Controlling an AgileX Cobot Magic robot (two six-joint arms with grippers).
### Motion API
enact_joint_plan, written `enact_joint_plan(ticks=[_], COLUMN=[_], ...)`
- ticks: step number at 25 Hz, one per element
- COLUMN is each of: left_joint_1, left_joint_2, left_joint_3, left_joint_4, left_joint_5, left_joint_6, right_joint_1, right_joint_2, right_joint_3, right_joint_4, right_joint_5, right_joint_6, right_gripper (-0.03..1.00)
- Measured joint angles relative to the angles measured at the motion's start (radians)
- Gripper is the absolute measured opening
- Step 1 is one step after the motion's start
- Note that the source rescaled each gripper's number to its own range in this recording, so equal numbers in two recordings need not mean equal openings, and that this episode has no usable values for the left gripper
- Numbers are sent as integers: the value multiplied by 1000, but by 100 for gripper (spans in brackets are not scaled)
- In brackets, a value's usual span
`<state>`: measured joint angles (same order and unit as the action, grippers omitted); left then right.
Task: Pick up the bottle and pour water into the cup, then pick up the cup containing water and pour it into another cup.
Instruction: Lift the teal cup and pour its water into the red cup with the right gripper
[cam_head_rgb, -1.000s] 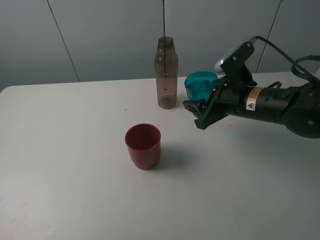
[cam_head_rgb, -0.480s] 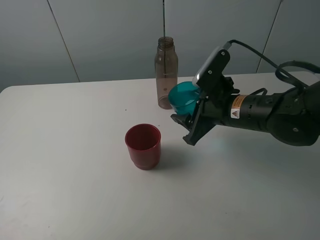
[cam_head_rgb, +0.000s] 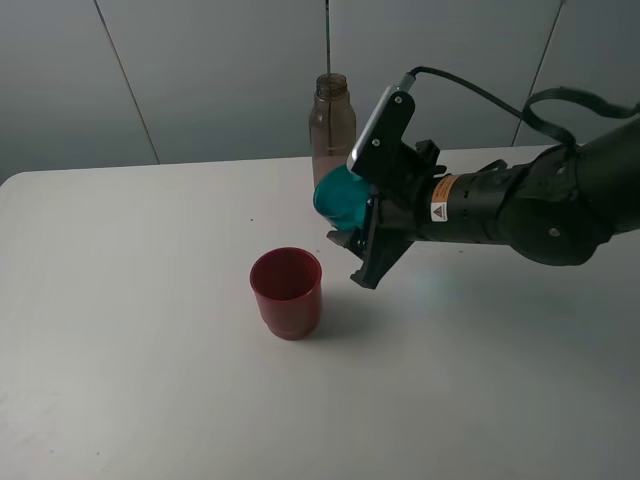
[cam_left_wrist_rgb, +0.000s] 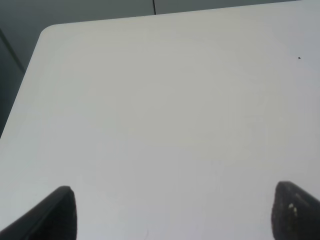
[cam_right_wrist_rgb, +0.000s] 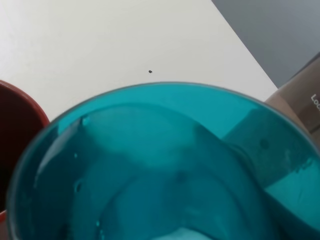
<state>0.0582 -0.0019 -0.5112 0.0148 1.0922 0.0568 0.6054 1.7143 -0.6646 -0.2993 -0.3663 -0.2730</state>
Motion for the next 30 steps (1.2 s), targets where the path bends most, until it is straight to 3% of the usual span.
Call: enact_joint_plan(ticks=[9, 24, 30], left_joint_1=[0, 0, 0], left_joint_2=[0, 0, 0], left_joint_3=[0, 0, 0], left_joint_4=[0, 0, 0], left_joint_5=[0, 0, 0], left_joint_6=[0, 0, 0], right_joint_1=[11, 58, 67], right_joint_2=[0, 0, 0], right_joint_3=[-56, -58, -97], right_joint_4=[0, 4, 4], right_joint_5=[118, 140, 201], right_joint_6=[-112, -233, -269], right_gripper=[8, 8, 8])
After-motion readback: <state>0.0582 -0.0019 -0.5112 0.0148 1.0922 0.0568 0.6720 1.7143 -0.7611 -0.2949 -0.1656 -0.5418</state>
